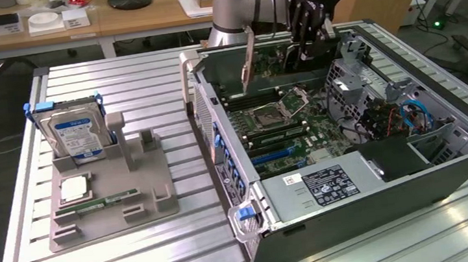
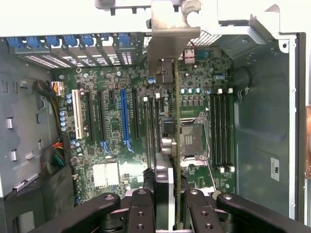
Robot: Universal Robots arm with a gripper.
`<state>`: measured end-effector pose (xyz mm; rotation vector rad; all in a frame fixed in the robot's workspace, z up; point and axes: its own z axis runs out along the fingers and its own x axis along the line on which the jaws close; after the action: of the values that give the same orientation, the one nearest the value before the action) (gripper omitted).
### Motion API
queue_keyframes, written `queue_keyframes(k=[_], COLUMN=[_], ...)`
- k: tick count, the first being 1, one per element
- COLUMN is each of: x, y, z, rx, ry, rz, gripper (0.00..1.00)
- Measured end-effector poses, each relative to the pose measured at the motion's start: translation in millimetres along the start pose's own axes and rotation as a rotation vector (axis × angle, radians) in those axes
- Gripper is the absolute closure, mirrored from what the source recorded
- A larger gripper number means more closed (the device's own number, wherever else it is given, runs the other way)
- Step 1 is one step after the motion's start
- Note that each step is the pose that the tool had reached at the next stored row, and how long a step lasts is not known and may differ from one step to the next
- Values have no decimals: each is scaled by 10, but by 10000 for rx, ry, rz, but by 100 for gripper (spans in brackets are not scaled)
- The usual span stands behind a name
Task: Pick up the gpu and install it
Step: 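Insert the gpu into the slot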
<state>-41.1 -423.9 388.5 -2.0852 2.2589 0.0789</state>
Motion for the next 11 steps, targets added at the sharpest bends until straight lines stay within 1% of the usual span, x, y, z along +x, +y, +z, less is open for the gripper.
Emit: queue_keyframes(k=[11], x=[27], y=[0], z=[111], rx=[-1], ry=[-11], rz=[0], gripper=[72])
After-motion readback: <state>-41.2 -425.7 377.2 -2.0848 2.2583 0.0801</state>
